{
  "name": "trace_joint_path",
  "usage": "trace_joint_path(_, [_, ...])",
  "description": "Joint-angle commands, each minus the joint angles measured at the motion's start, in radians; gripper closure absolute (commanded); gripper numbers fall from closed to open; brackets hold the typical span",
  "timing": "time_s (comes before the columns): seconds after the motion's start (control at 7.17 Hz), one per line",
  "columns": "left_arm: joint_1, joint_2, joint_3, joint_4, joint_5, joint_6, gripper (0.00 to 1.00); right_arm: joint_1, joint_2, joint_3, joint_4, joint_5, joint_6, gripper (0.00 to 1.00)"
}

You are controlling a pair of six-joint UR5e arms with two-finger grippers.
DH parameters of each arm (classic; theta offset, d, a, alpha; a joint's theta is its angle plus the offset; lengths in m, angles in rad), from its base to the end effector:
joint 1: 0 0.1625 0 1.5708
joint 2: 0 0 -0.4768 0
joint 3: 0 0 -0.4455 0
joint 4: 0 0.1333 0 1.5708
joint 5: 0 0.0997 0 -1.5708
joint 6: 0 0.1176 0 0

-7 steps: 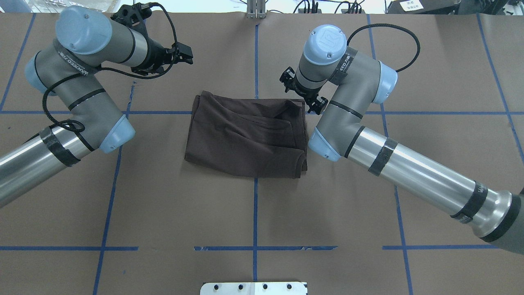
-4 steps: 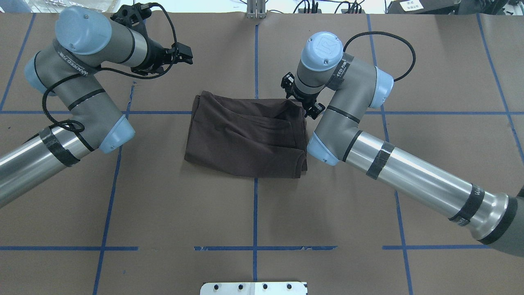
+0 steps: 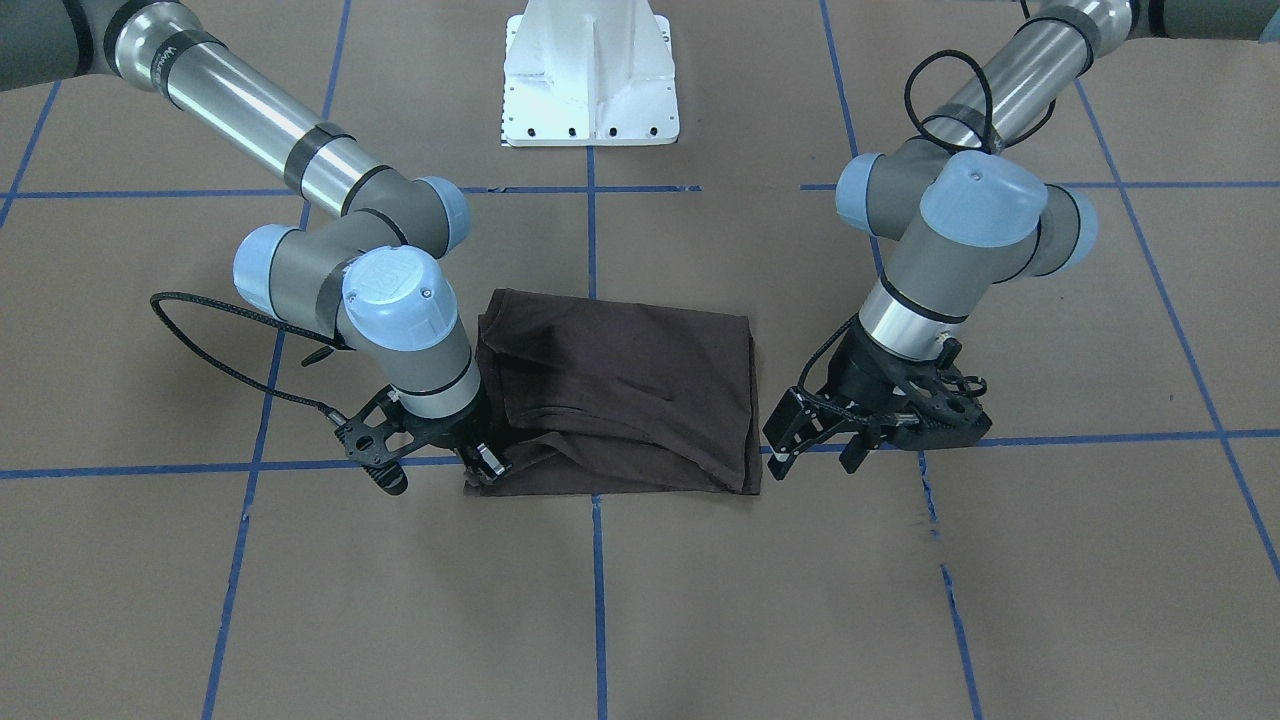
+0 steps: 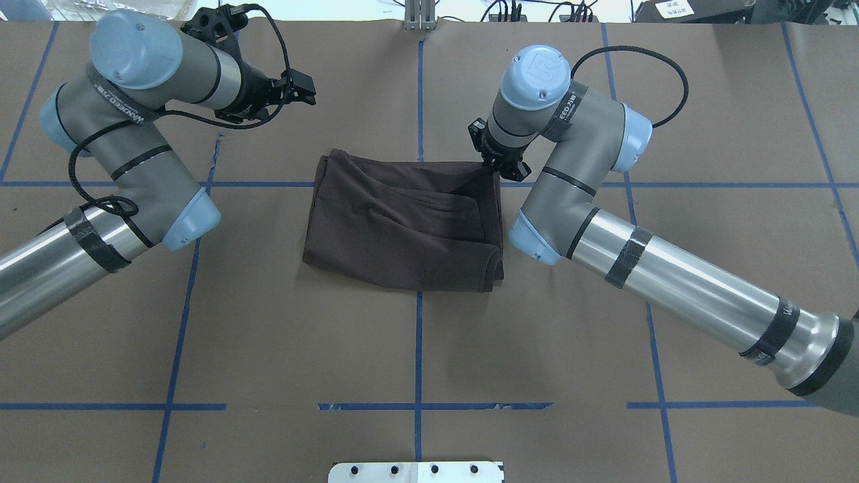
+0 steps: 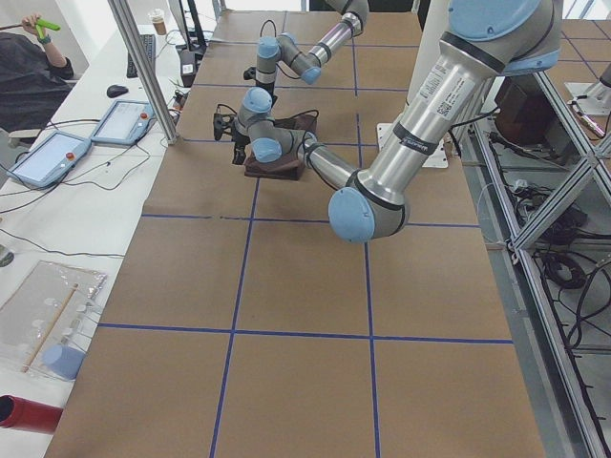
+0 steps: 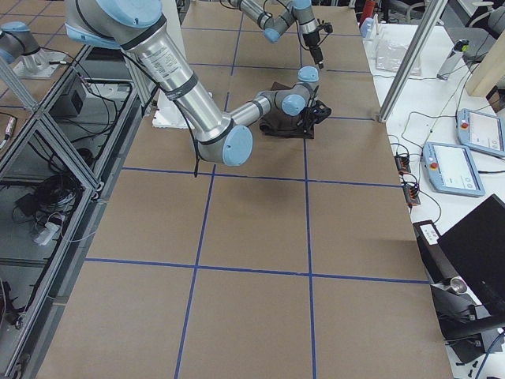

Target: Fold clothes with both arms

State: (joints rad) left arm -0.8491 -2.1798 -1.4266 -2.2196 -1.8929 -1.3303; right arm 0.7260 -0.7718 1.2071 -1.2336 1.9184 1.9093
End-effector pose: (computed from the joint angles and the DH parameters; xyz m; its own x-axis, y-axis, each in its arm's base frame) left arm 0.4664 -0.6754 0.3137 0.4082 -0.1218 -0.9048 0.4399 0.8947 0.0780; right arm -0.6068 -0.6634 0.3168 0.3570 0.7344 0.5773 -0.5989 0.6542 -0.4619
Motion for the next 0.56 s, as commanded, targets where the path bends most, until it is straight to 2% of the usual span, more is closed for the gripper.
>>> trace_joint_path(0.0, [0.001, 0.000, 0.000, 0.000, 0.000, -0.001, 0.08, 0.027, 0.000, 0.005, -0.001, 0.002, 0.008, 1.00])
trace_joint_path(0.28, [0.001, -0.002, 0.000, 0.000, 0.000, -0.003, 0.09, 0.067, -0.001, 0.002, -0.100, 0.001, 0.008, 1.00])
trace_joint_path(0.42, [0.001, -0.002, 0.000, -0.002, 0.000, -0.003, 0.09, 0.069, 0.000, 0.002, -0.119, -0.001, 0.005, 0.53])
